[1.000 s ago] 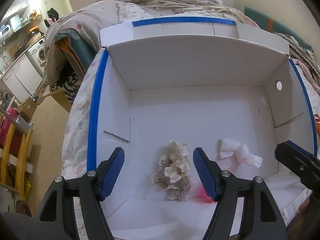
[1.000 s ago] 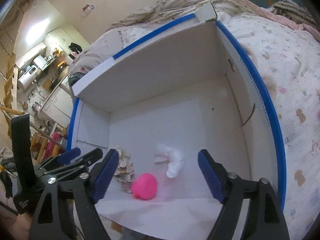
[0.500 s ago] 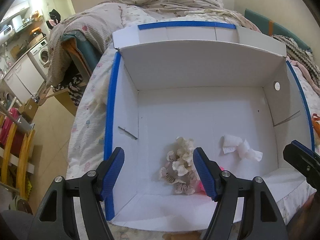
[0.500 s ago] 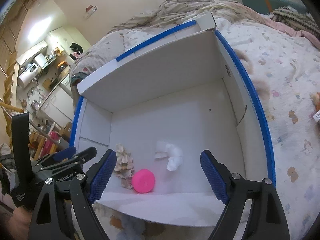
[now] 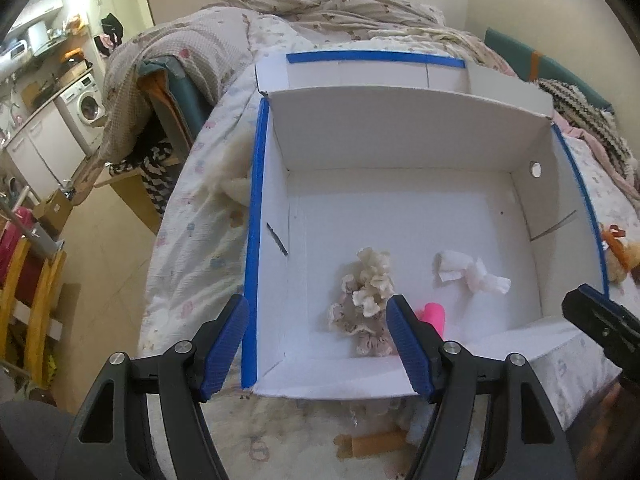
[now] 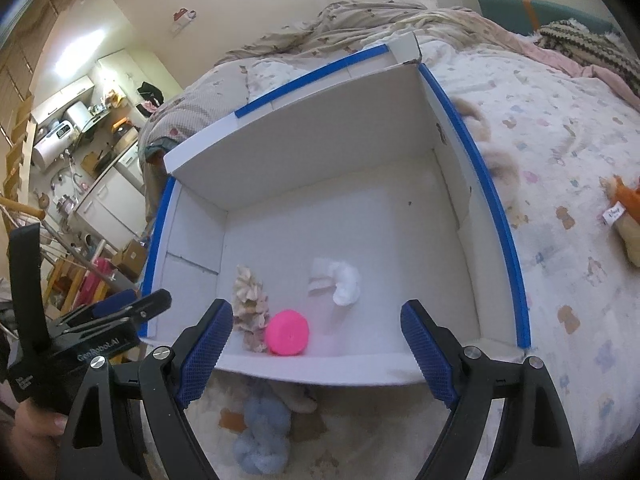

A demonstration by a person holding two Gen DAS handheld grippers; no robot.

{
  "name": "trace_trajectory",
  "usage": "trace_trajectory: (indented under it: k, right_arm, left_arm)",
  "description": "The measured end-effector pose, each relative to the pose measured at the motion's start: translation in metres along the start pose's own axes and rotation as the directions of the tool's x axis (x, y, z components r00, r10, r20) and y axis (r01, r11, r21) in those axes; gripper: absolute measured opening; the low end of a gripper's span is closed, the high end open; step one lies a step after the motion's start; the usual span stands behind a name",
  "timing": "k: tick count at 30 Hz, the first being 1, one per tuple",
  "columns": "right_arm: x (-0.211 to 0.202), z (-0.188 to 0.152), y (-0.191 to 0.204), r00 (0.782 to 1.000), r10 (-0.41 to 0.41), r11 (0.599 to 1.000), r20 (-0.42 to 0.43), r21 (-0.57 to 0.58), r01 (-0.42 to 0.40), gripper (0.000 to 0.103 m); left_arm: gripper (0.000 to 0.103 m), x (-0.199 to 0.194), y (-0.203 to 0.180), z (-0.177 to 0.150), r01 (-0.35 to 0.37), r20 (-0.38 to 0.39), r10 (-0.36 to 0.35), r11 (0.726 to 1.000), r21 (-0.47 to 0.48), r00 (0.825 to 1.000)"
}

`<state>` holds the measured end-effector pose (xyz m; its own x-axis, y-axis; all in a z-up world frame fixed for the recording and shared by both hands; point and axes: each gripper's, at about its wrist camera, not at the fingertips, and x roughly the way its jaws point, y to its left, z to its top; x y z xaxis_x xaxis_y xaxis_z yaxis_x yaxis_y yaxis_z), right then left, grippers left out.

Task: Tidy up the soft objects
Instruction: 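Raise both tools out of the box and back away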

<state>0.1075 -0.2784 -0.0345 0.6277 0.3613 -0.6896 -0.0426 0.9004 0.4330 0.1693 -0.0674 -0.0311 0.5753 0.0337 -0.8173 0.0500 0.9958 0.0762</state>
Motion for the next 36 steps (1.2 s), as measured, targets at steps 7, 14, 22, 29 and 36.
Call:
trace_trajectory:
  k: [7,14,22,29,36]
  right_arm:
    - [-0.011,-0.014,0.003,1.000,-0.009,1.000,0.000,0.002,0.009,0.091]
    - [-0.022,-0.029,0.006,1.000,0.002,1.000,-0.005,0.008,-0.002,0.091]
    - [-0.016,-0.044,0.013,0.998,-0.015,1.000,-0.067,-0.006,0.015,0.091]
    - [-0.003,-0.054,0.022,0.991,-0.036,0.998,-0.126,-0.048,0.030,0.091]
    - [0.011,-0.059,0.029,0.984,-0.026,0.998,-0.176,-0.064,0.015,0.091]
  left_arm:
    - [0.069,-0.015,0.011,-0.017,0.021,0.008,-0.021,1.000,-0.016,1.000]
    - [0.074,-0.014,0.023,-0.047,0.024,-0.001,-0.024,1.000,-0.012,1.000]
    - [0.074,0.000,0.033,-0.066,0.014,-0.064,-0.018,0.998,-0.060,0.998]
    - [0.074,0.008,0.044,-0.077,-0.005,-0.106,-0.005,0.996,-0.094,0.994]
    - [0.074,0.027,0.060,-0.082,0.000,-0.179,-0.035,0.982,-0.191,0.983]
